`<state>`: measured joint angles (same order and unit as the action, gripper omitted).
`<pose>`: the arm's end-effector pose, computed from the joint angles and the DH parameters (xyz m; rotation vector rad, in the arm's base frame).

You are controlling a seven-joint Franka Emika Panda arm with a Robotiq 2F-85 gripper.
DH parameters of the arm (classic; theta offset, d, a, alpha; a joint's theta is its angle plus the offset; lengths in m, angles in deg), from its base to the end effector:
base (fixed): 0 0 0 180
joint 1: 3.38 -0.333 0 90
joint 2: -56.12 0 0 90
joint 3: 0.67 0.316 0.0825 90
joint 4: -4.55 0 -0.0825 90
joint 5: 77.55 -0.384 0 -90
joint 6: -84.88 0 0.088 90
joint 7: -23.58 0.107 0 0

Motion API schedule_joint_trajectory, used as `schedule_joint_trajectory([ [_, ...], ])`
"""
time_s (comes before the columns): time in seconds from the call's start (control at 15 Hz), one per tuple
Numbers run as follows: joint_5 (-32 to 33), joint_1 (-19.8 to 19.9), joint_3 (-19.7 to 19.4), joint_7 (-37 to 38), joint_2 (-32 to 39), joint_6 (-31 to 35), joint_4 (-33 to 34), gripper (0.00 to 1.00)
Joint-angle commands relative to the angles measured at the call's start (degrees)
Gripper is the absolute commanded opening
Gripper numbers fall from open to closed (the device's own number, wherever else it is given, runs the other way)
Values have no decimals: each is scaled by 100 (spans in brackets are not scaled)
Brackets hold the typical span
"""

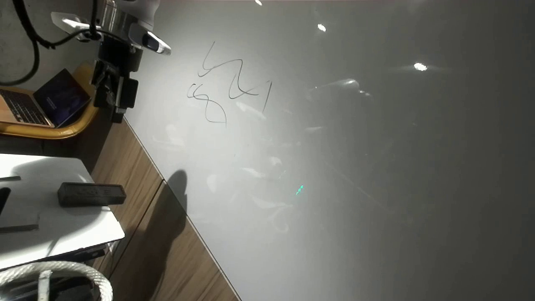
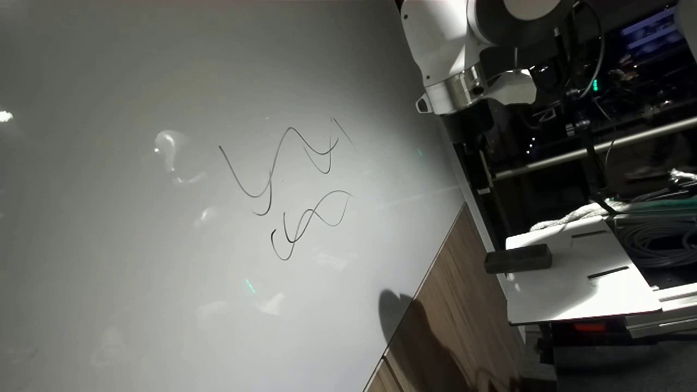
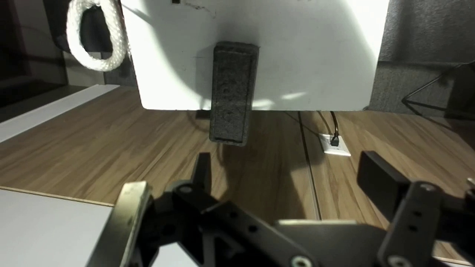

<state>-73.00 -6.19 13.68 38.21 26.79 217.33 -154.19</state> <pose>0.3468 0.0974 0.3619 2.9717 0.1012 0.1224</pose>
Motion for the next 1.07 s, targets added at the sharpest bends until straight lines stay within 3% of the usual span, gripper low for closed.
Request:
schedule_joint_trajectory([
  [0.0, 183, 150, -196, 72, 445, 425, -1, 100],
  [0.47, 18, 276, -732, -202, 1283, 1008, -31, 100],
  [1.0, 215, 186, -699, -24, 2153, 1293, -44, 100],
])
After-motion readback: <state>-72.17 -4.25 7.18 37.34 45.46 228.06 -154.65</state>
